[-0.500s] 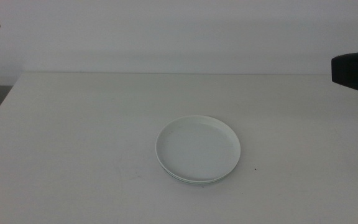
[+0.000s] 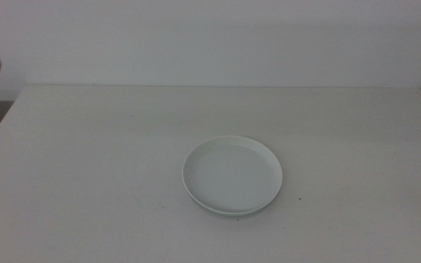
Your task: Stack the three bowls on top of each other.
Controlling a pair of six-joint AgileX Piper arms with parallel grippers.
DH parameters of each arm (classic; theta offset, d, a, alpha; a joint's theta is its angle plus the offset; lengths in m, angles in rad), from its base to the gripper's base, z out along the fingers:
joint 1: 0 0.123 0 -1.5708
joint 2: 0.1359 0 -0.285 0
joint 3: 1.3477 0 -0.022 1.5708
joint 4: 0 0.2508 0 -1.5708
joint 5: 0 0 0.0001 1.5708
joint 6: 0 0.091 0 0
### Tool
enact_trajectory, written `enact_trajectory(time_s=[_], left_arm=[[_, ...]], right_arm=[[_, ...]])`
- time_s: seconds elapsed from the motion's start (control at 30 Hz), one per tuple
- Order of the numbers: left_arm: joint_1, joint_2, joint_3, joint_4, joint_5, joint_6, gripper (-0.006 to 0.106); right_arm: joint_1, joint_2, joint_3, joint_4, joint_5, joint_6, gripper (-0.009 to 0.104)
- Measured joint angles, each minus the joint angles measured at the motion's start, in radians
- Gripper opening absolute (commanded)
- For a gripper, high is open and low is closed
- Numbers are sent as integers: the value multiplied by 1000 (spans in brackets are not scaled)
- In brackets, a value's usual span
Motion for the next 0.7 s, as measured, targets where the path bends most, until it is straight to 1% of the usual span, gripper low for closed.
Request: enact_trajectory(time_s=[0.17, 0.27, 0.37, 0.47, 0.57, 0.7], left_arm=[[0, -245, 273, 0, -56, 0, 94], [0, -413, 445, 0, -61, 0, 94], [0, -543, 569, 0, -61, 0, 94], [0, -639, 652, -2, -67, 2, 94], [0, -703, 716, -4, -96, 1, 94], [0, -720, 787, -4, -154, 3, 94]], right_arm=[[-116, -274, 296, 0, -146, 0, 91], [-142, -452, 468, 0, -173, 0, 91], [-146, -586, 591, -9, -171, 0, 91], [-146, -666, 671, -41, -173, 0, 91], [-146, -678, 719, -49, -173, 0, 91], [-146, -679, 748, -56, -180, 0, 91]])
